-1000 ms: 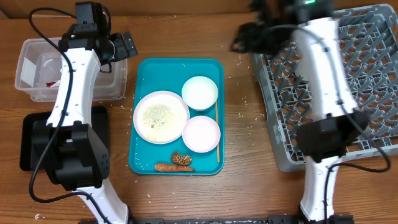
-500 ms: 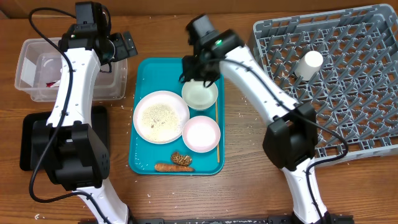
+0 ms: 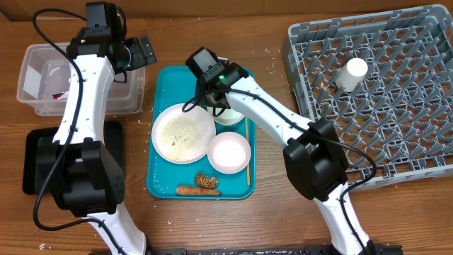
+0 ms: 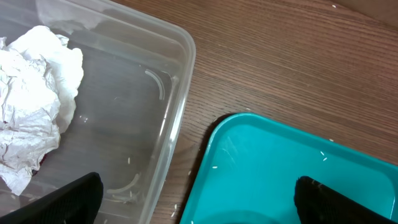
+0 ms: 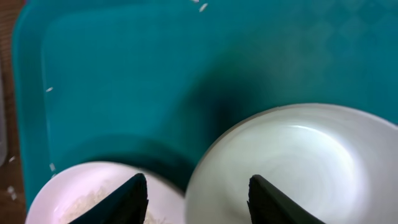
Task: Sort waste into correct bins and load items into the dishwasher
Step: 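Reach the right gripper to the small white bowl and grasp its rim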
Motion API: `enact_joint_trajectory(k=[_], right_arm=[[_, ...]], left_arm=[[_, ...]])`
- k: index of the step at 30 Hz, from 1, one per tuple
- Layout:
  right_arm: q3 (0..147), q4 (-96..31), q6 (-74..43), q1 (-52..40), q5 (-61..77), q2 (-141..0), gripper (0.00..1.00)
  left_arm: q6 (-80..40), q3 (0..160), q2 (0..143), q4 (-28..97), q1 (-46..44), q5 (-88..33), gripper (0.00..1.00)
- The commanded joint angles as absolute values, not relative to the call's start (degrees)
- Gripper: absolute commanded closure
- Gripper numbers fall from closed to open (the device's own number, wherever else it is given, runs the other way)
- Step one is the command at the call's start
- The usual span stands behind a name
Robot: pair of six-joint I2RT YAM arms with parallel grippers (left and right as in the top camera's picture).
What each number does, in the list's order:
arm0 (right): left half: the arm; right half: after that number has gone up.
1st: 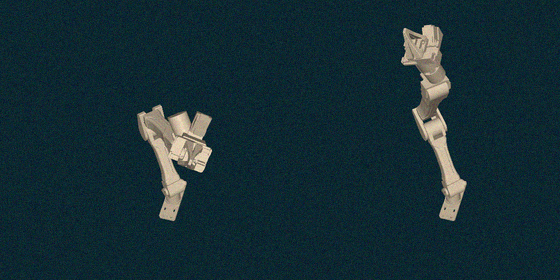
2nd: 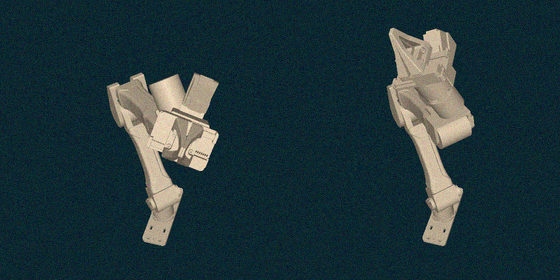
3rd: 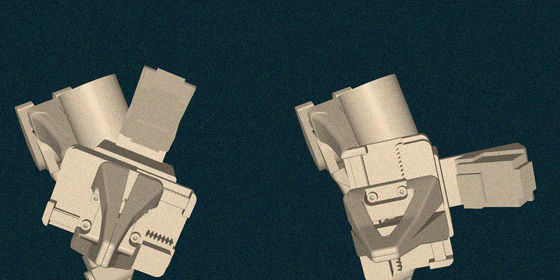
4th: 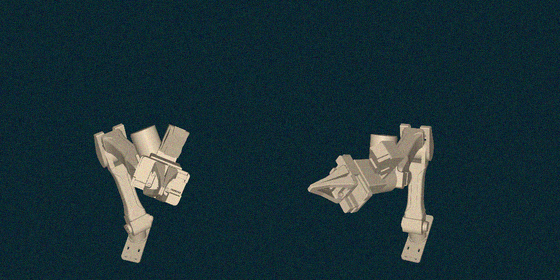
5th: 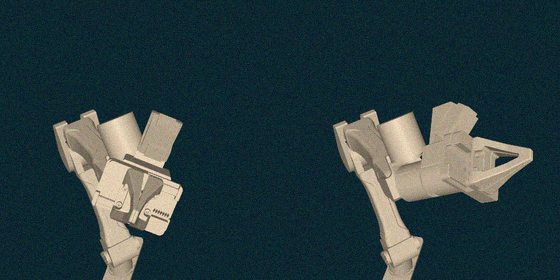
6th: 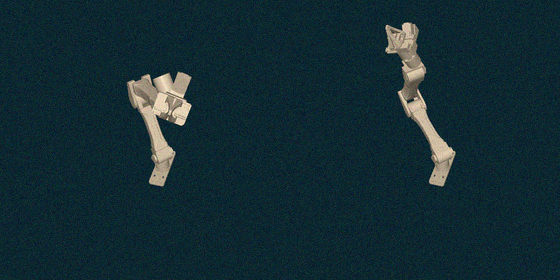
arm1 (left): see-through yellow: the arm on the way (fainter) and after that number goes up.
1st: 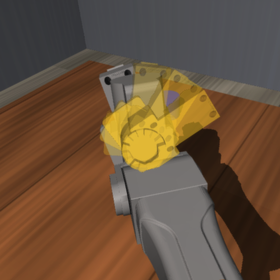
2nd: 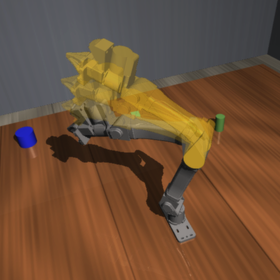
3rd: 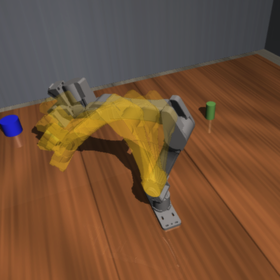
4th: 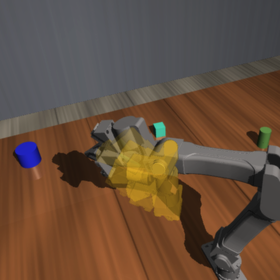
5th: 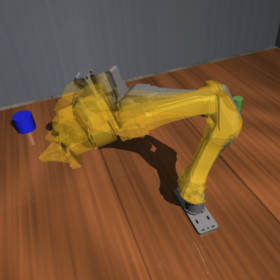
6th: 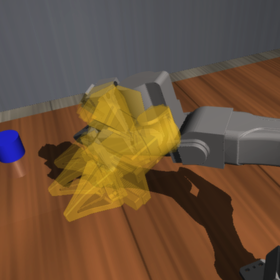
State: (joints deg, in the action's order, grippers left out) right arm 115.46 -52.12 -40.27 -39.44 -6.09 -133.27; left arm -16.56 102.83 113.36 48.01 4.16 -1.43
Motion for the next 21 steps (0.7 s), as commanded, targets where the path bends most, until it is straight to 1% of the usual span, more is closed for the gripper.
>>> enact_joint_trajectory(k=[1,5,6,8,11,14,18,21], right_arm=[[115.00,-51.64,-42.06,-39.16,-8.95,-134.69,0.45],[115.00,-51.20,-42.06,-39.22,-8.51,-136.00,0.46],[115.00,-50.89,-42.04,-39.22,-8.54,-136.00,0.49],[115.04,-50.35,-42.04,-39.20,-8.29,-136.00,0.63],[115.09,-50.15,-42.04,-39.20,-7.22,-136.00,0.76],[115.72,-50.76,-42.02,-39.20,-6.17,-135.92,0.87],[119.68,-54.06,-41.98,-39.18,-5.93,-135.83,0.96],[124.36,-57.36,-40.88,-38.72,-5.93,-135.17,0.96]], left_arm=[[-17.37,102.91,112.07,47.94,4.10,-1.28,0.00],[-17.37,102.91,112.07,47.94,4.10,-1.28,0.00],[-17.37,102.91,112.07,47.94,4.10,-1.28,0.00],[-17.37,102.91,112.07,47.94,4.10,-1.28,0.00],[-17.37,102.91,112.07,47.94,4.10,-1.28,0.00],[-17.37,102.91,112.07,47.94,4.10,-1.28,0.00],[-17.37,102.91,112.07,47.94,4.10,-1.28,0.00],[-17.37,102.91,112.07,47.94,4.10,-1.28,0.00]])
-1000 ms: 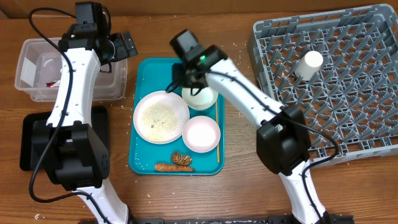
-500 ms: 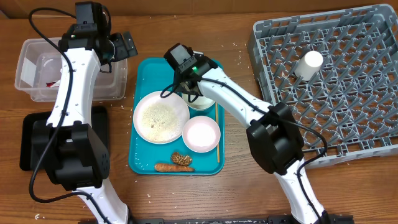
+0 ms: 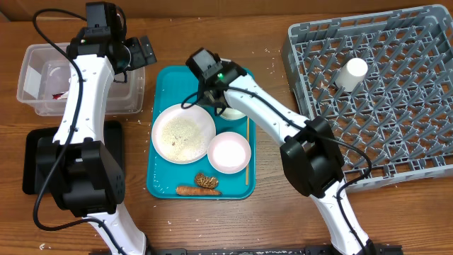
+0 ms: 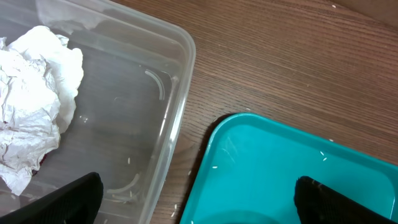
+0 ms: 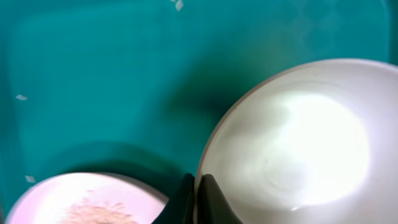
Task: Sort waste into correct bins and load items into the dishwasher
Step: 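Reach the right gripper to the small white bowl and grasp its rim, then carry the small bowl right and set it upside down in the rack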
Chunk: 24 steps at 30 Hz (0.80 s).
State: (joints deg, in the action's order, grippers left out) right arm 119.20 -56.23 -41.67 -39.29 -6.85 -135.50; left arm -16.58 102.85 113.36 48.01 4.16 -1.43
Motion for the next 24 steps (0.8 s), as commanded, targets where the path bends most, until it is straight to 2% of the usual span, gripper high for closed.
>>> enact_joint_trajectory(k=[1,7,11,16,20,24], right_arm=[[126.04,-58.46,-40.07,-38.48,-5.91,-134.78,0.96],[138.47,-67.33,-35.55,-35.35,-3.44,-132.84,0.96],[144.27,-72.82,-35.51,-29.61,-2.50,-130.19,0.96],[145.14,-73.38,-28.73,-16.95,11.05,-126.61,0.96],[145.05,-75.57,-25.02,-3.29,25.23,-126.98,0.96],[144.66,-76.71,-24.99,10.07,29.39,-127.31,0.96]], left_arm=[[-17.37,102.91,112.07,47.94,4.10,-1.28,0.00],[-17.37,102.91,112.07,47.94,4.10,-1.28,0.00],[-17.37,102.91,112.07,47.94,4.10,-1.28,0.00],[-17.37,102.91,112.07,47.94,4.10,-1.30,0.00],[-17.37,102.91,112.07,47.97,4.10,-1.28,0.00],[-17.37,102.91,112.07,47.97,4.10,-1.28,0.00]])
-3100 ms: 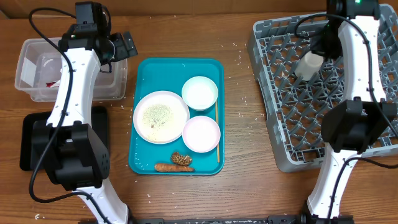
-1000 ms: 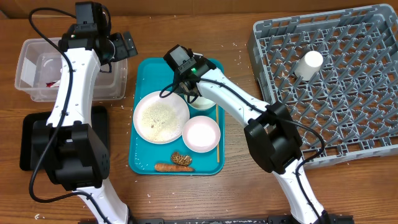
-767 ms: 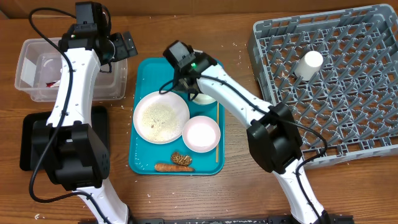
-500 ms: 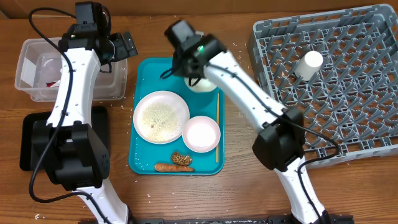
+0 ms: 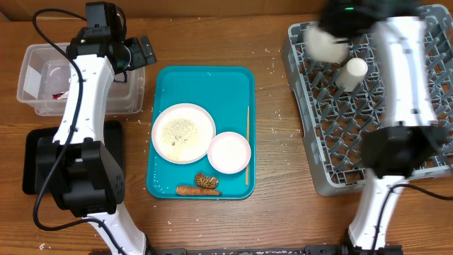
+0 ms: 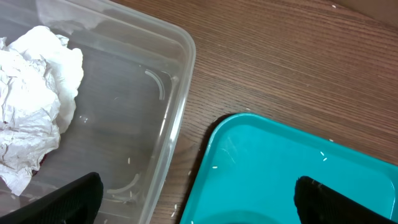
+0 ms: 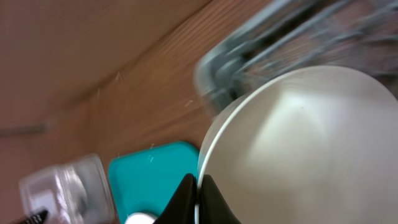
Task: Sort waste into correct bins and load items into the dishwasher
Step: 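Carry the small bowl right and set it upside down in the rack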
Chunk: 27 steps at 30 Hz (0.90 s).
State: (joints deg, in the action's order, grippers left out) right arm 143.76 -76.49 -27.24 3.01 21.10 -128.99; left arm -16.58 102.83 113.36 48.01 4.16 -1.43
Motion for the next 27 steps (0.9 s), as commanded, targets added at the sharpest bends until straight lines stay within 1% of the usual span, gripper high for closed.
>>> enact_joint_trajectory(k=[1,3,4,6,9,13,16,18,19,21,24,27], right_arm=[[144.66,-76.62,-24.51,12.62,30.50,-127.31,0.96],[144.66,-75.92,-20.03,17.96,36.51,-127.31,0.96],[144.64,-75.75,-16.45,22.22,43.11,-127.44,0.96],[144.31,-75.85,-14.87,25.87,47.48,-127.63,0.96],[142.15,-75.18,-13.02,29.34,50.35,-127.66,0.96],[136.90,-71.31,-11.94,30.94,54.87,-128.11,0.96],[130.58,-64.01,-12.14,30.94,60.66,-128.18,0.96],[125.95,-58.37,-14.87,30.94,63.68,-128.18,0.96],[121.99,-53.67,-18.68,30.94,64.66,-128.18,0.96],[118.69,-50.35,-20.99,30.96,64.55,-128.18,0.96],[116.22,-48.99,-21.74,31.35,64.42,-128.18,0.96],[116.07,-52.23,-21.74,32.67,62.15,-128.18,0.96]], left_arm=[[-17.37,102.91,112.07,47.97,4.10,-1.28,0.00],[-17.37,102.91,112.07,47.94,4.10,-1.28,0.00],[-17.37,102.91,112.07,47.94,4.10,-1.28,0.00],[-17.37,102.91,112.07,47.94,4.10,-1.28,0.00],[-17.37,102.91,112.07,47.94,4.10,-1.28,0.00],[-17.37,102.91,112.07,47.94,4.10,-1.28,0.00],[-17.37,102.91,112.07,47.94,4.10,-1.28,0.00],[-17.37,102.91,112.07,47.94,4.10,-1.28,0.00],[-17.37,102.91,112.07,47.94,4.10,-1.28,0.00],[-17.37,102.91,112.07,47.94,4.10,-1.28,0.00],[-17.37,102.91,112.07,47.94,4.10,-1.28,0.00],[-17.37,102.91,112.07,47.94,4.10,-1.28,0.00]])
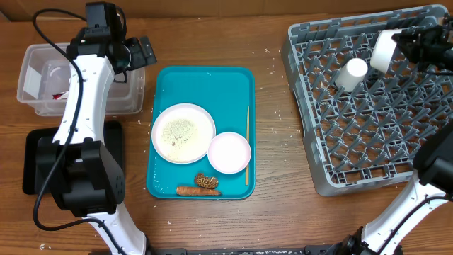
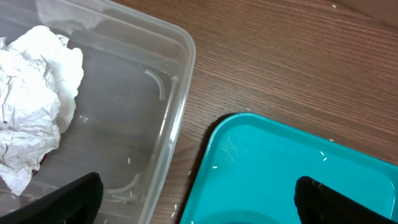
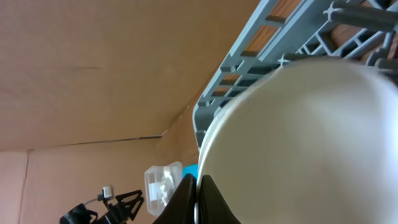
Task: Sort waste into correct bins and load items into the dishwasher
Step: 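Carry the small bowl right and set it upside down in the rack, then return the right gripper to the tray and grasp the second white bowl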
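My right gripper (image 1: 400, 40) is shut on the rim of a white bowl (image 1: 383, 49), held on edge above the back right of the grey dishwasher rack (image 1: 318, 166). In the right wrist view the bowl (image 3: 298, 137) fills the frame, and the gripper (image 3: 197, 188) pinches its rim. A white cup (image 1: 352, 74) lies in the rack just left of the bowl. My left gripper (image 2: 199, 202) is open over the gap between the clear bin (image 2: 168, 124) and the teal tray (image 2: 280, 162), holding nothing.
The teal tray (image 1: 170, 78) carries a plate of rice (image 1: 183, 132), a small white bowl (image 1: 229, 152), a chopstick (image 1: 248, 145), a carrot piece (image 1: 191, 190) and a brown scrap (image 1: 207, 181). The clear bin (image 1: 42, 78) holds crumpled paper. A black bin (image 1: 32, 159) sits at front left.
My right gripper has moved right with the bowl, from the rack's back left corner to its back right, beside the white cup. The left arm has not moved.
My right gripper stood open around the rim of the bowl at the tray's back. Then it was shut on that rim. Then it held the bowl over the rack's back left corner, and now holds it further right over the rack.
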Motion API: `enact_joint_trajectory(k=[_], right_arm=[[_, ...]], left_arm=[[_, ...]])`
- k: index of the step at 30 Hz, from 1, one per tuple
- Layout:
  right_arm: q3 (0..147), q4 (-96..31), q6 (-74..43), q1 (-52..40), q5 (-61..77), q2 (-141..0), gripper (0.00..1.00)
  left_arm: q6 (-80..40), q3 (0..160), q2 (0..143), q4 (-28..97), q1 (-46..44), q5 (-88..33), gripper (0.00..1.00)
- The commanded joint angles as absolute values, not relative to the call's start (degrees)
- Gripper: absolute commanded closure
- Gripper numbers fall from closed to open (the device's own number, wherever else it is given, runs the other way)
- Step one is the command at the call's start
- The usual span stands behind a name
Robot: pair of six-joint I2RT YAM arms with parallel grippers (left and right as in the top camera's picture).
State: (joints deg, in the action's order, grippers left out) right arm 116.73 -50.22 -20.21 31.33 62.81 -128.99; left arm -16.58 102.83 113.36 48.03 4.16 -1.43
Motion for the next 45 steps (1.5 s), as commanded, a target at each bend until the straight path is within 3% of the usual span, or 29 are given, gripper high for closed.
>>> enact_joint_trajectory(k=[1,16,19,29,32,45], right_arm=[[116.07,-52.86,-21.74,33.04,62.17,-128.18,0.96],[116.11,-59.79,-21.69,37.71,52.62,-127.31,0.96],[116.75,-60.77,-21.67,37.91,49.28,-126.21,0.91],[127.35,-73.43,-21.74,38.00,20.23,-122.21,0.86],[129.95,-77.32,-21.80,37.89,14.83,-122.15,0.80],[132.46,-84.38,-21.96,32.14,13.37,-117.78,0.78]], left_arm=[[-17.37,102.91,112.07,47.94,4.10,-1.28,0.00],[-17.37,102.91,112.07,47.97,4.10,-1.28,0.00],[-17.37,102.91,112.07,47.94,4.10,-1.28,0.00],[-17.37,102.91,112.07,47.94,4.10,-1.28,0.00],[-17.37,102.91,112.07,47.94,4.10,-1.28,0.00],[-17.37,102.91,112.07,47.94,4.10,-1.28,0.00]])
